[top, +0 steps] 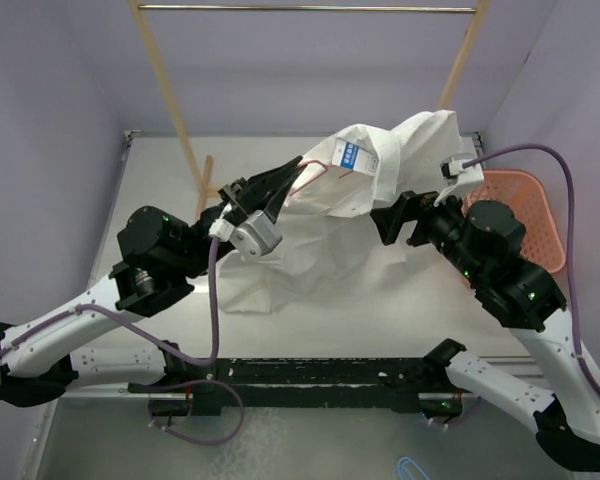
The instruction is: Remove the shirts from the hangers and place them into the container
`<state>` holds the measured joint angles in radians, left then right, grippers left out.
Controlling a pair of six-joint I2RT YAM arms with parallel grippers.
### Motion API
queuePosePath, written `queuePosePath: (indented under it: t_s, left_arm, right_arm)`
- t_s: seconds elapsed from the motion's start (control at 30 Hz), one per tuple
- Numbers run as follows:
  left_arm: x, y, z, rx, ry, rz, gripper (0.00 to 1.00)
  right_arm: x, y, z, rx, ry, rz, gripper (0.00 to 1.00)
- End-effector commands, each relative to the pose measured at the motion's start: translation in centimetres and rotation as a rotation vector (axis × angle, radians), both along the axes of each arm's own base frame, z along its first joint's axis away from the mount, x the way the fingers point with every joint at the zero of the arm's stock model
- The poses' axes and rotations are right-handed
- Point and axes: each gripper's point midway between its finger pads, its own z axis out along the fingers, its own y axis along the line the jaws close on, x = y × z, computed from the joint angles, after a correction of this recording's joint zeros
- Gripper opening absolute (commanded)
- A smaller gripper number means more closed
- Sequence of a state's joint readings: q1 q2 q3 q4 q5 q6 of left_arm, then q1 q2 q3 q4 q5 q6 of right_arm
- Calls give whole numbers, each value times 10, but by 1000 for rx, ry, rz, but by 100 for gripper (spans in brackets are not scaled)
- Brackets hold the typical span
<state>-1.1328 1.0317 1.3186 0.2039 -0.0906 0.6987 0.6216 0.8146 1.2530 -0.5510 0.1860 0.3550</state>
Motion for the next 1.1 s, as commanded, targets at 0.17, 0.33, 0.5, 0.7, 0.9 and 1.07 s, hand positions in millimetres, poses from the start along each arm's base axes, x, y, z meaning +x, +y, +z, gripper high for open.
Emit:
queuePosePath:
  t_s: [0.17,0.33,0.5,0.7,0.9,1.07]
  left_arm:
    - [25,-13,-42,107,99,87,0]
    - [27,-21,-49,124,106,76,0]
    - [26,-24,-47,128,111,62,0]
    - [20,-27,-40,104,115,21,0]
    - [22,-34,-45,116,121,12,0]
    - [24,-27,-44,121,121,41,0]
  right_arm:
    - [-14,22,75,196,-204,138,91]
    - [-7,23,62,150,-144,122,91]
    - [-9,27,66,167,-139,139,91]
    - [11,43,36,87,-22,144,91]
    - [25,55,27,89,16,140,86]
    - [36,25,19,32,20,-27,30]
